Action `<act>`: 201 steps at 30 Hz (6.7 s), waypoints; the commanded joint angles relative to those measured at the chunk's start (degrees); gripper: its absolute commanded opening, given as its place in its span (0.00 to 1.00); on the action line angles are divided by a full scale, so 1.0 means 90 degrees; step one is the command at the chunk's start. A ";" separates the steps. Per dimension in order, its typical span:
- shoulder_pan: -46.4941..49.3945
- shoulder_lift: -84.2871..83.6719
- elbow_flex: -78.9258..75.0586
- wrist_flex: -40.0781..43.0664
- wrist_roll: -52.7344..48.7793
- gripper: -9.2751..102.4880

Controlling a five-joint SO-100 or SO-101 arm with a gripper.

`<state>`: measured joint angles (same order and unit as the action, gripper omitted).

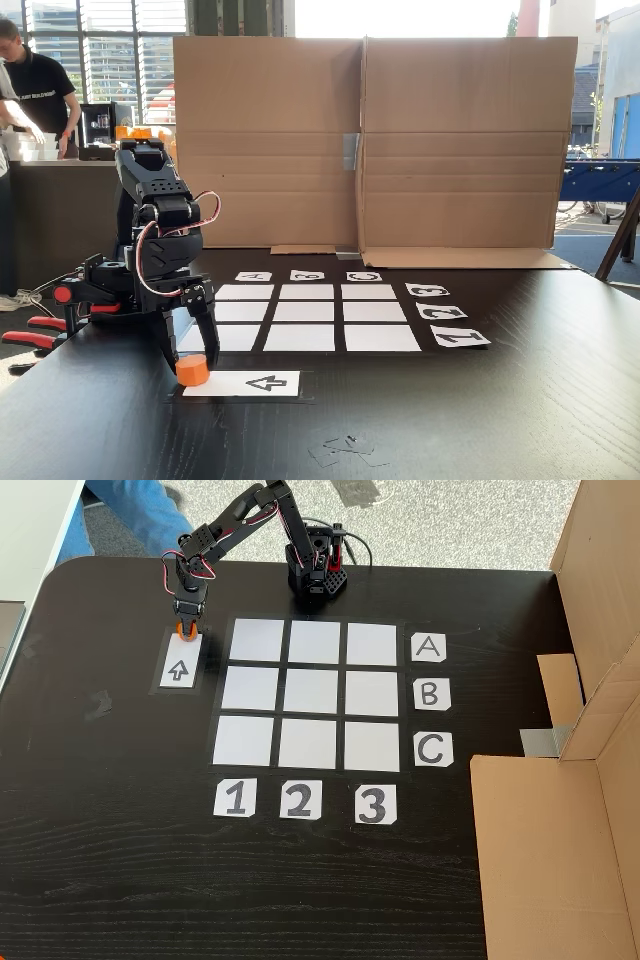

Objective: Pick up the round, orange token and place it in the grid on square A3.

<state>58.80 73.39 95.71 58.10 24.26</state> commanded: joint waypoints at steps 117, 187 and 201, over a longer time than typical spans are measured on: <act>-1.0205 0.9424 0.7715 -0.0176 0.0205 0.59; 0.4346 1.3037 0.8730 -0.1758 0.6523 0.08; 0.4307 1.3037 0.8740 -0.1797 0.6582 0.08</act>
<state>97.56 190.20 174.64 42.89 83.06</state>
